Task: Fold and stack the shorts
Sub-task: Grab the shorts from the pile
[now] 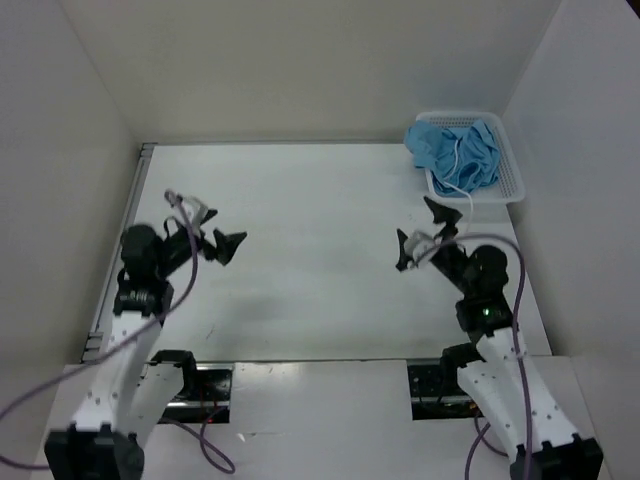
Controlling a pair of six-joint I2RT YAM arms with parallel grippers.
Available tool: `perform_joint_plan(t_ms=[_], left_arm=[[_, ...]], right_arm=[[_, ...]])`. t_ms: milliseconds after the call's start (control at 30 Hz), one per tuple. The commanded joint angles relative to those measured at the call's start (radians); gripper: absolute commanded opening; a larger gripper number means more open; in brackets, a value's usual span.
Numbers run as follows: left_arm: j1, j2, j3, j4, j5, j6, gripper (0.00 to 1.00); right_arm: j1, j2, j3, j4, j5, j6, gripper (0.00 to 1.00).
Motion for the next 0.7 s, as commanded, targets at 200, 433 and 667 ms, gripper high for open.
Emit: perform_joint_plan(t_ms=[200, 433, 667], left_arm=[[-0.171, 1.032, 0.929, -0.329, -0.172, 0.004, 1.0], [-0.192, 1.305, 1.235, -0.478, -0.146, 0.004, 1.0], [-0.221, 1.287, 1.158, -0.457, -0.146, 0.004, 1.0]], right_arm=[[0.076, 0.897, 0.883, -0.135, 0.559, 0.572, 0.99], [0.085, 1.529, 1.552, -0.6, 0.873, 0.855, 0.99], [0.057, 1.655, 1.616, -0.521, 0.995, 0.887, 0.99]])
